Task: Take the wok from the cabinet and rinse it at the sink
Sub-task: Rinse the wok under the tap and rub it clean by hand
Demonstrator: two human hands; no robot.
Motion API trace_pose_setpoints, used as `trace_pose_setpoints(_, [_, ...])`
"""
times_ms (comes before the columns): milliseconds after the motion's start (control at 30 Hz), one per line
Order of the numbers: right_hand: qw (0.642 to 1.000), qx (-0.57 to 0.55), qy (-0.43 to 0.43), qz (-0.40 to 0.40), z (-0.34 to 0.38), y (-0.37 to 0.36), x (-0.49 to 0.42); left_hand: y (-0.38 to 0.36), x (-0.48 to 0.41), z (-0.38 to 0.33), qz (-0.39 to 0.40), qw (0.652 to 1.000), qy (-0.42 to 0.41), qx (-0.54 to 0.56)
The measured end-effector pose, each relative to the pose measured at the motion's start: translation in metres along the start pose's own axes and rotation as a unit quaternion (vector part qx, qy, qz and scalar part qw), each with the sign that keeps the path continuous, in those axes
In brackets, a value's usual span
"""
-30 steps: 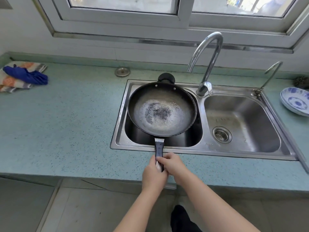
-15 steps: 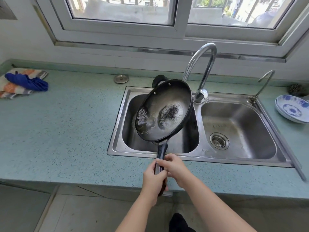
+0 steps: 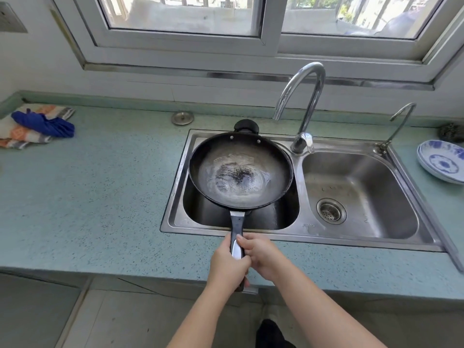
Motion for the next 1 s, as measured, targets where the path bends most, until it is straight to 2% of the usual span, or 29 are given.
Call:
trace_pose_setpoints(233, [0.999,-0.042,0.005,0.023,0.007,0.0,0.0,0.0,0.001,-0.008,-0.039,0.995,0.024,-0.09])
trace_pose_setpoints(333, [0.997,-0.061,0.014,0.039,0.008,0.001,0.003,-0.004,0.002,-0.012,-0.06,0.983,0.019,-0.174])
trace_pose_setpoints(500, [0.996,-0.072,0.026,0.054,0.013,-0.003,0.003,-0.002,0.001,-0.022,-0.071,0.967,0.03,-0.241])
trace_pose_setpoints(800, [0.998,-0.032,0.036,0.04,0.021,0.002,0.01,-0.006,0.002,-0.026,-0.027,0.996,0.026,-0.076])
trace_pose_setpoints(900, [0.999,-0.016,0.03,0.013,0.019,0.005,0.011,-0.011,0.001,-0.022,-0.015,0.996,0.027,-0.079])
trace_pose_setpoints(1000, [0.999,0.017,0.022,-0.021,0.015,0.007,0.008,-0.013,-0.003,-0.021,-0.03,0.986,0.035,-0.158])
Point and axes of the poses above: each hand's wrist, its own x-axis away from the middle knuckle, its own y-axis out of the back of the hand, z = x × y, the point moved 3 cm from there along -x, towards the middle knuckle, and after that the axes turned 11 degrees about z, right-handed, at the moved point
